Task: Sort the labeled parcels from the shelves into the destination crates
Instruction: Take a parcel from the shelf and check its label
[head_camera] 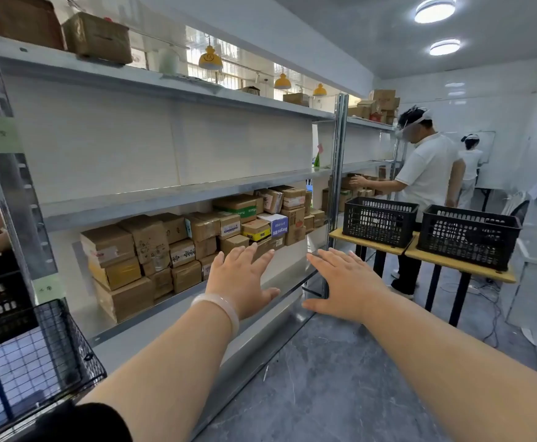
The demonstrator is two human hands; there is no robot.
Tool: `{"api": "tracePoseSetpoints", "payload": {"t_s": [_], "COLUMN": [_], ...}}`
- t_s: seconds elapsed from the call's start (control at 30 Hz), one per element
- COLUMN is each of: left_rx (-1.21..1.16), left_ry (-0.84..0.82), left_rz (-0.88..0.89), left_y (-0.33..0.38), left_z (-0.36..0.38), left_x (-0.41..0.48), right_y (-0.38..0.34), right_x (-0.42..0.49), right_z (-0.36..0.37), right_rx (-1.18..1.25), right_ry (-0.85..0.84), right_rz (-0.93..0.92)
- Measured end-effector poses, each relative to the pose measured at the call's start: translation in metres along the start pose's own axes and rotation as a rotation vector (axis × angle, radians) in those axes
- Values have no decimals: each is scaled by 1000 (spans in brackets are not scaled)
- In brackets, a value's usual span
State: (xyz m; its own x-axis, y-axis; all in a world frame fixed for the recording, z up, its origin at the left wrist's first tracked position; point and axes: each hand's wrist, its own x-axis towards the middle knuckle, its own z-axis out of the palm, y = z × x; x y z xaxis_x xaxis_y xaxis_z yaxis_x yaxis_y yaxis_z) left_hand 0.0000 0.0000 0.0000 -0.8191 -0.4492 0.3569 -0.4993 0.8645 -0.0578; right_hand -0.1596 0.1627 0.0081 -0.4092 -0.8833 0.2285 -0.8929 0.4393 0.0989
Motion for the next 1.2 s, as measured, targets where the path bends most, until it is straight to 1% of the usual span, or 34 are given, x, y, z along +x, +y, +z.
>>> {"api": "tracePoseSetpoints", "payload": {"t_s": [0.23,0.5,0.73,1.0,1.1,1.2], "left_rx": [7,24,19,-16,-21,-24], "left_ry": [27,21,-11,-30,-44,-70], "left_rz": [-3,-40,-88,-132,-112,-72], "left_y": [3,12,37,101,125,143], "left_z": [16,42,74,115,132,151], "left_x": [26,79,153,257,290,323], "right_y": [16,53,122,224,260,295], "right_x": [22,83,150,199,214,227], "right_z": [10,41,77,101,109,123], "right_rx": [-3,37,56,73,76,93], "right_ry": [10,63,52,54,69,33], "right_rz": [-19,-101,-144,-140,-136,-96]}}
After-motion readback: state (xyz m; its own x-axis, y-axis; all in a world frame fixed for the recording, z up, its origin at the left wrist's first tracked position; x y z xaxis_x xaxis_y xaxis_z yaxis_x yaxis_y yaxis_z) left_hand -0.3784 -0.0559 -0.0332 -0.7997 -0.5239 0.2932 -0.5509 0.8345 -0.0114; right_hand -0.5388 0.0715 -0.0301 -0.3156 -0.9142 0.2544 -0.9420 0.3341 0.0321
